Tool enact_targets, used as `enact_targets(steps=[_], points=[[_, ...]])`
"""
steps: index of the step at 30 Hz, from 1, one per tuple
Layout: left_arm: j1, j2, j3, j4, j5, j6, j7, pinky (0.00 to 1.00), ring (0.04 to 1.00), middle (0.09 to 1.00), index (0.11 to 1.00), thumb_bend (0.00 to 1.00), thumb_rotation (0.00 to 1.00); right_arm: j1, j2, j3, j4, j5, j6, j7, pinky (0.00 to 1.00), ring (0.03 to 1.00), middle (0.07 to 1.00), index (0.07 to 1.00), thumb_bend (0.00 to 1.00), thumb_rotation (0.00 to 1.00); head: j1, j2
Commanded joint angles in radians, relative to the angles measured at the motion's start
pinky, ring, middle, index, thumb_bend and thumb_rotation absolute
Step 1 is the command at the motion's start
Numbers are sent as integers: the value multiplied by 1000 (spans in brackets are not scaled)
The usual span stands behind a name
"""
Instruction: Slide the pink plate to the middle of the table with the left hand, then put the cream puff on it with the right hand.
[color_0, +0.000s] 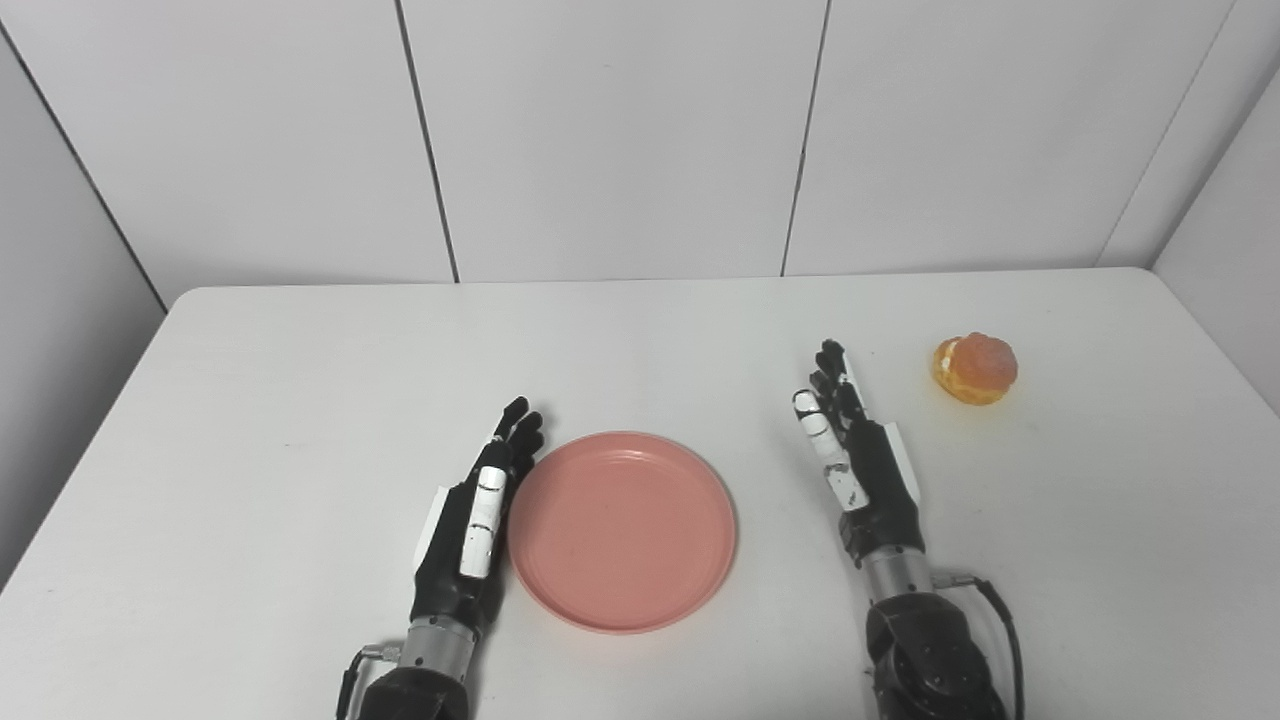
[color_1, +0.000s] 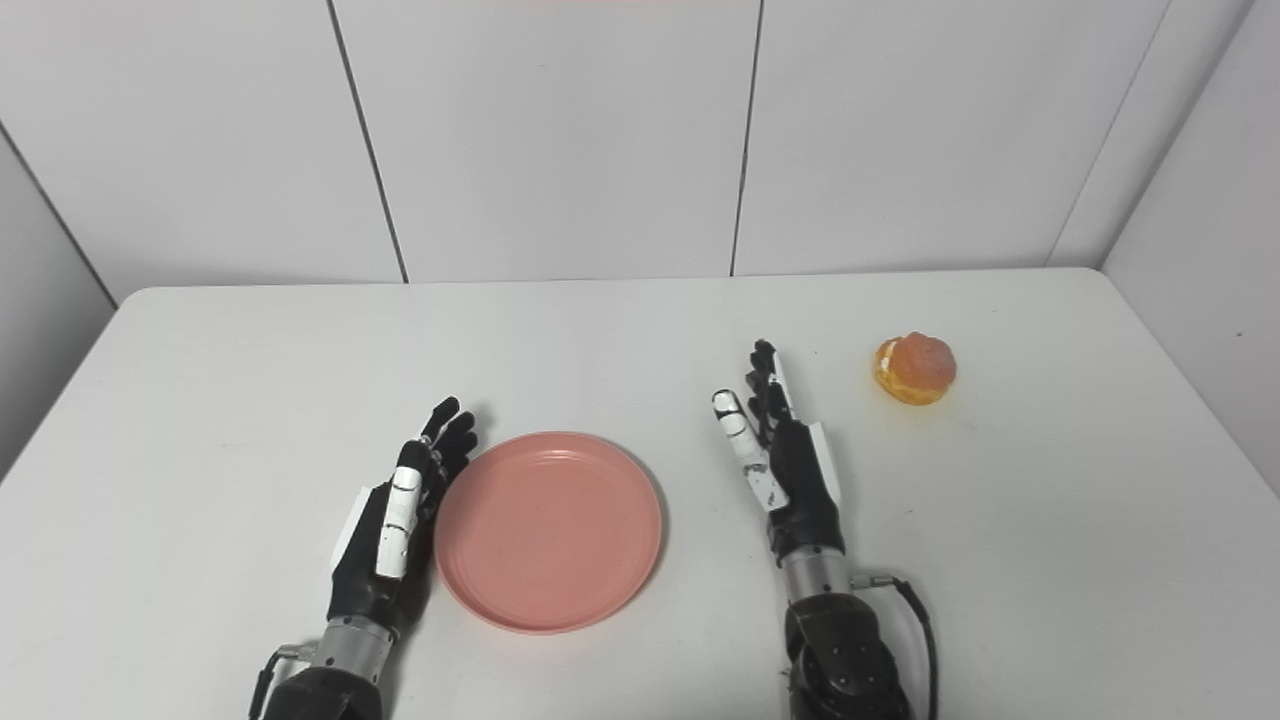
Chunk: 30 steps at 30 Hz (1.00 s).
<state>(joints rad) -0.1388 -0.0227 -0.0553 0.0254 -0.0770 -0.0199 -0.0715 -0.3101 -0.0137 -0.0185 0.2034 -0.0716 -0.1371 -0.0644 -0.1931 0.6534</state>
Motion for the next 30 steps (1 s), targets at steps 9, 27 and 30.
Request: enact_targets(steps=[9, 27, 30], points=[[-24, -24, 40, 55, 31, -45, 58, 942, 911, 912, 903, 629, 1000, -86, -94, -31, -61, -194, -1, -126, 904, 946, 947, 963, 613, 632, -25, -5], [-24, 30, 58, 31, -27, 6, 0, 993, 964, 963, 952, 587, 1000, -166, -216, -45, 64, -347, -13, -262, 888, 935, 943, 938, 700, 555, -62, 1], [-23, 37, 57, 22, -37, 23, -12, 1000, 975, 973, 962, 580, 1000, -177, -240, -43, 82, -377, -2, -289, 873, 928, 942, 940, 707, 547, -67, 2]])
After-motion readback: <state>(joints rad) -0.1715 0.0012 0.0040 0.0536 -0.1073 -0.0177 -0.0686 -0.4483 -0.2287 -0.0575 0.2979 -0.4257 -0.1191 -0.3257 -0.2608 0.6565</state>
